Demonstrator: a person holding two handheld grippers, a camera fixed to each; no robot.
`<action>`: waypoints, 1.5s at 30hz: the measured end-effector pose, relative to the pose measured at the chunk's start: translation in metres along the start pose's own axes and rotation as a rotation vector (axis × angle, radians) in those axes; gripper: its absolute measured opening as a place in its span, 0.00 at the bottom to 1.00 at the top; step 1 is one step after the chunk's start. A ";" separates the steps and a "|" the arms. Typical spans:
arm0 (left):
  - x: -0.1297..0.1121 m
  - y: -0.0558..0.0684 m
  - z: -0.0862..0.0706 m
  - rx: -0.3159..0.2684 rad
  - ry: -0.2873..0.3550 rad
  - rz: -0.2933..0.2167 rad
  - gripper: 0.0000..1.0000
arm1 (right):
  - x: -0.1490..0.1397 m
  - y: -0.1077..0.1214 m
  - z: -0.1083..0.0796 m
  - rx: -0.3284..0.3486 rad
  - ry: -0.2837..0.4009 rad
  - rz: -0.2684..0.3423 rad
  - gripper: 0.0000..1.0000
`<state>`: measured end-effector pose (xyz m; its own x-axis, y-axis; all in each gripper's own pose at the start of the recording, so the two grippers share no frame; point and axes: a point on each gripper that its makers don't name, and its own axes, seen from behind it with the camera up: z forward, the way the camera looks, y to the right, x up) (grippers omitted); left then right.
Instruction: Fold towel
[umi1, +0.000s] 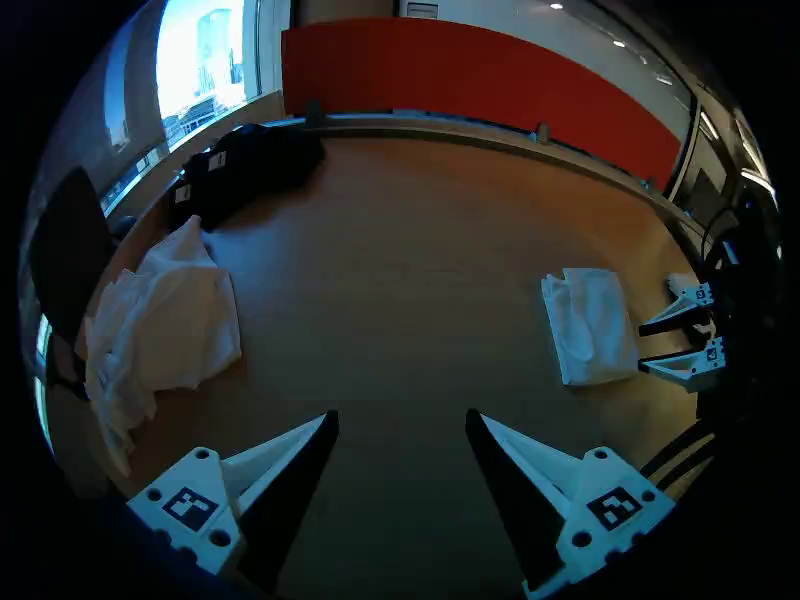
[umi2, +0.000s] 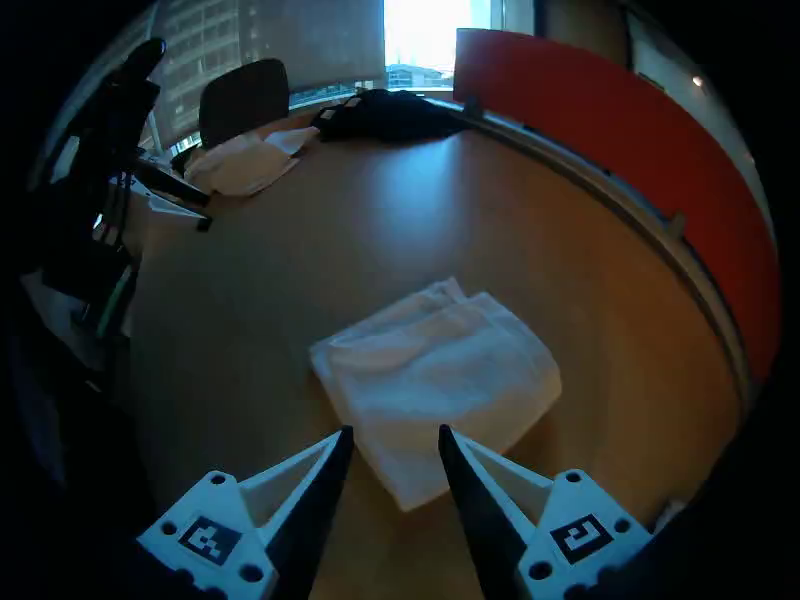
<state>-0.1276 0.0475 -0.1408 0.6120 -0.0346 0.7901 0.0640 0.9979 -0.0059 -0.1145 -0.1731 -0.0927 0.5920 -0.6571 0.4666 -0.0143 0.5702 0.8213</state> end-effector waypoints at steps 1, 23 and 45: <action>0.000 0.000 0.000 -0.001 0.000 0.001 0.94 | -0.004 0.000 -0.001 -0.003 -0.005 0.004 0.65; -0.001 0.005 -0.001 -0.004 -0.002 0.007 0.94 | -0.055 0.006 0.004 -0.042 -0.071 0.064 0.59; 0.000 0.007 0.000 -0.009 -0.001 0.010 0.94 | -0.062 0.011 0.004 -0.061 -0.083 0.099 0.14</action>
<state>-0.1272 0.0543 -0.1402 0.6121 -0.0246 0.7904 0.0649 0.9977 -0.0192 -0.1551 -0.1279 -0.1115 0.5217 -0.6334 0.5715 -0.0183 0.6615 0.7498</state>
